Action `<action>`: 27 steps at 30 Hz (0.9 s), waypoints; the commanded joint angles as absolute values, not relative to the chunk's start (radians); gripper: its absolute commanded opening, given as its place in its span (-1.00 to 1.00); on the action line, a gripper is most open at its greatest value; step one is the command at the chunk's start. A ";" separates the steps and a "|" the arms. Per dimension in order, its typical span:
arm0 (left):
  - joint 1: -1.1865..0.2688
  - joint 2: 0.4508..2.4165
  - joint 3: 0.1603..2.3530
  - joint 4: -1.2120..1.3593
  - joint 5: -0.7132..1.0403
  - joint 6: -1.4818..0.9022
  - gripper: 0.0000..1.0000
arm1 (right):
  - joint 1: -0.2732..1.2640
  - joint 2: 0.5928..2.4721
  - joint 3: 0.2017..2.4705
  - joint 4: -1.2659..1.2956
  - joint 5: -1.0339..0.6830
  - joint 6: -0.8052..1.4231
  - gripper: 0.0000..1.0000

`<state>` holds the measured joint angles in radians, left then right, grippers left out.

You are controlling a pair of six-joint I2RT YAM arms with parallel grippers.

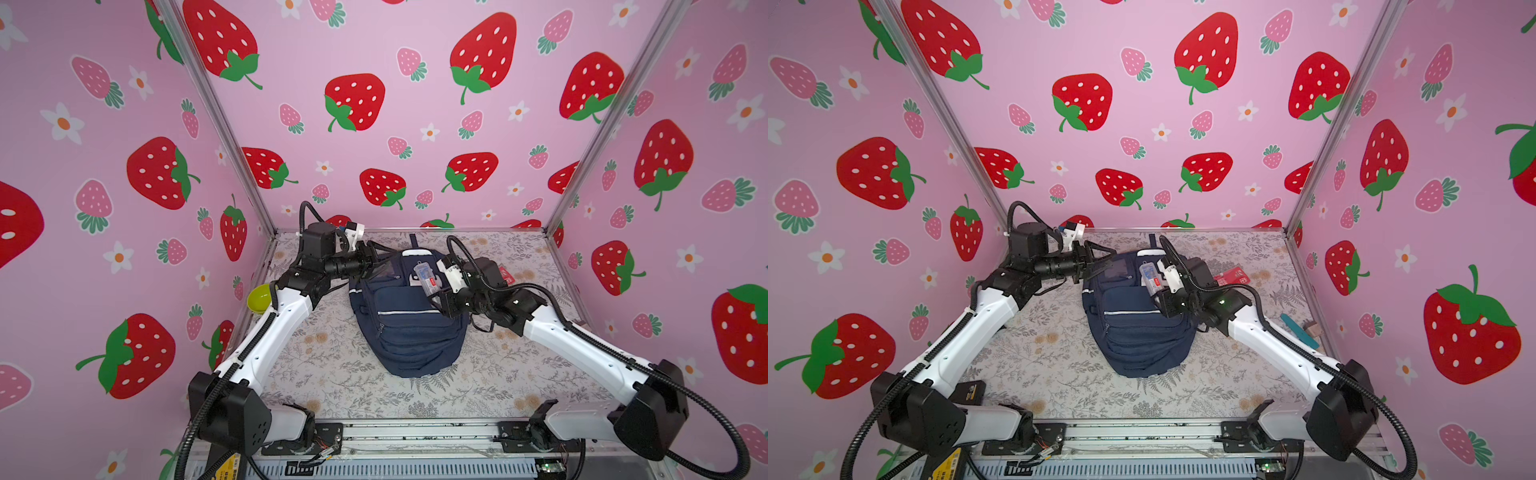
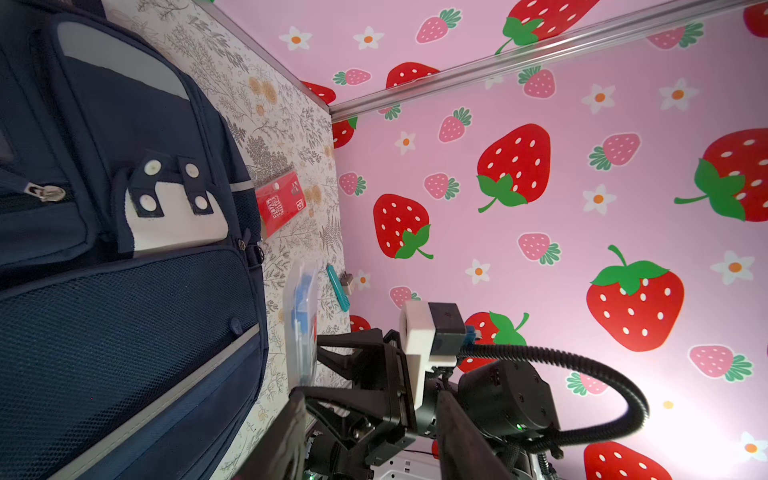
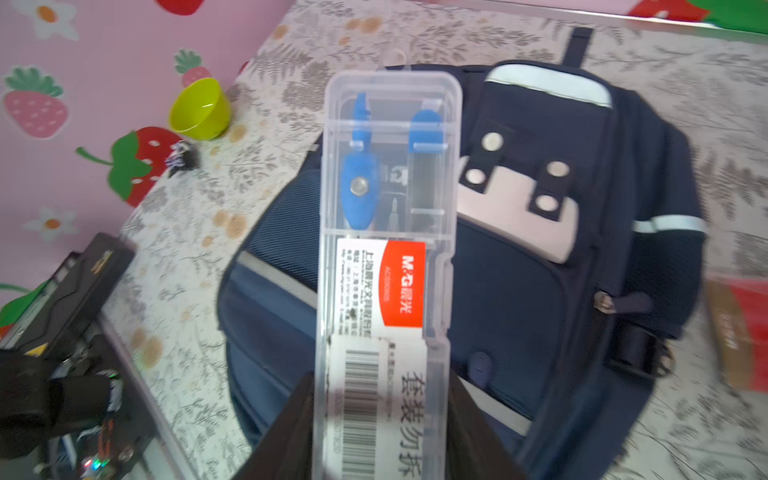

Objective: Pack the student bag

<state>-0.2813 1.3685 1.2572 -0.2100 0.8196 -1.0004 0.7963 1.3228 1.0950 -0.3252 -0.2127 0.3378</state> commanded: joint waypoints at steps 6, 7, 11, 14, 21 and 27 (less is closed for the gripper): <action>-0.342 1.448 1.288 -0.277 0.782 -1.013 0.01 | 0.850 1.358 1.181 -0.319 -0.377 0.224 -0.66; -0.348 1.464 1.290 -0.260 0.785 -1.025 -0.04 | 0.851 1.362 1.188 -0.326 -0.386 0.210 -0.65; -0.361 1.518 1.293 -0.200 0.813 -1.062 -0.39 | 0.850 1.383 1.219 -0.368 -0.379 0.175 -0.66; -0.363 1.526 1.287 -0.198 0.801 -1.067 -0.67 | 0.850 1.383 1.223 -0.375 -0.342 0.166 -0.65; -0.361 1.504 1.206 -0.077 0.752 -1.140 -1.00 | 0.850 1.410 1.248 -0.387 -0.324 0.187 -0.65; -0.352 1.448 1.109 0.064 0.659 -1.230 -1.00 | 0.849 1.433 1.275 -0.404 -0.266 0.218 -0.02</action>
<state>-0.3588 1.4899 1.1244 -0.0463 0.7128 -1.1442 0.8471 1.4292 1.2354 -0.3870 -0.3157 0.2134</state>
